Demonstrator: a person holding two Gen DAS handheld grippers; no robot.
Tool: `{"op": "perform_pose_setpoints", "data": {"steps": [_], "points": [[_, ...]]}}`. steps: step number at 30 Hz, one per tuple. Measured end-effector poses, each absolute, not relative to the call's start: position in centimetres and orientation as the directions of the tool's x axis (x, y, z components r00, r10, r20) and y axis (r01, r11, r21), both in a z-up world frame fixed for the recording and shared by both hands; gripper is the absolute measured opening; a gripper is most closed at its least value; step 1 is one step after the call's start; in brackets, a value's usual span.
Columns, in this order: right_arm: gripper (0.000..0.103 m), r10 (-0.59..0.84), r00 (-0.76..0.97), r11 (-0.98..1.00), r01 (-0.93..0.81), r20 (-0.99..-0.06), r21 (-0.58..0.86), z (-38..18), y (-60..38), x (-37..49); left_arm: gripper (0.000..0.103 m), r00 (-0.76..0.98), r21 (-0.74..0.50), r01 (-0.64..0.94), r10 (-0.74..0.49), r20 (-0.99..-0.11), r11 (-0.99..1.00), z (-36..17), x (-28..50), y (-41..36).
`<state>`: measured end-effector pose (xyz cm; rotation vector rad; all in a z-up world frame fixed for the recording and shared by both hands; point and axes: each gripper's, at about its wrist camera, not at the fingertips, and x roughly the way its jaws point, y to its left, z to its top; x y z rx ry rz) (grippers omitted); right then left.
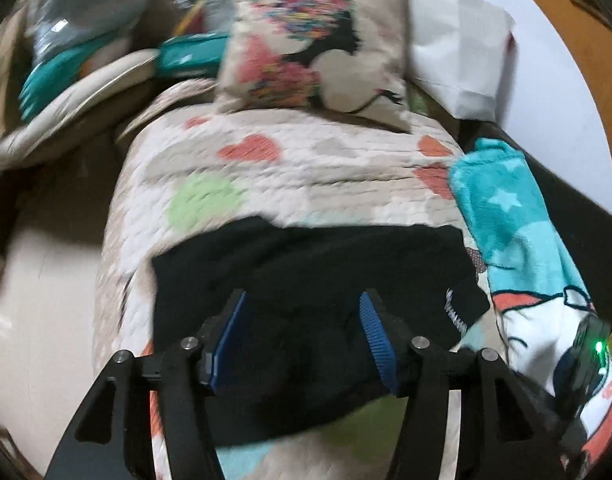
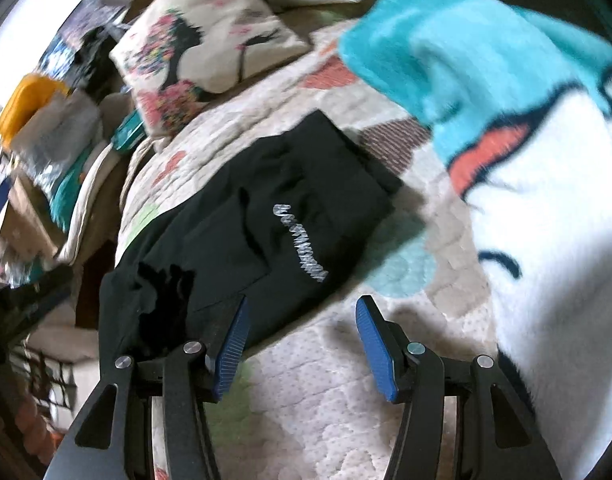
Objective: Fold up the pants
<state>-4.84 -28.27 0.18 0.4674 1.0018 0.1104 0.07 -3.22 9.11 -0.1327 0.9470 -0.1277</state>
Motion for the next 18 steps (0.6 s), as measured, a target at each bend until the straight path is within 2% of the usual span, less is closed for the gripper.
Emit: {"op": "perform_pose_setpoints", "data": {"steps": [4, 14, 18], "points": [[0.061, 0.309, 0.540, 0.880, 0.149, -0.783, 0.450, -1.2, -28.6, -4.2, 0.057, 0.548, -0.115, 0.126, -0.166, -0.820, 0.985, 8.6, 4.9, -7.5], [0.062, 0.262, 0.597, 0.878, 0.178, -0.758, 0.443, -2.5, -28.8, -1.1, 0.057, 0.366, -0.181, 0.298, -0.287, -0.885, 0.937, 3.4, 14.4, -17.8], [0.071, 0.281, 0.614, 0.870, 0.162, -0.738, 0.466, -2.6, -28.9, -0.7, 0.057, 0.268, -0.229, 0.371, -0.340, -0.901, 0.900, 1.1, 16.3, -20.9]]}}
